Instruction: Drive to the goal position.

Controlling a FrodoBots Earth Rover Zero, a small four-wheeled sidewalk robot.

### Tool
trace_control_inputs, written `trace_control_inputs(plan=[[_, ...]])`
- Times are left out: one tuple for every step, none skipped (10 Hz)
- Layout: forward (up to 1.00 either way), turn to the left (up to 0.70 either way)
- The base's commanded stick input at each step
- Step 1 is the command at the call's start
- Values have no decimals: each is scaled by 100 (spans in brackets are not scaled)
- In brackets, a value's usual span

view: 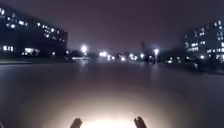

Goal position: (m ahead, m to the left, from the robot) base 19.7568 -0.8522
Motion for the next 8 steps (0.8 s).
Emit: trace_control_inputs(plan=[[100, 0], [100, 0], [100, 0], [100, 0], [100, 0], [100, 0], [100, -4], [100, -29]])
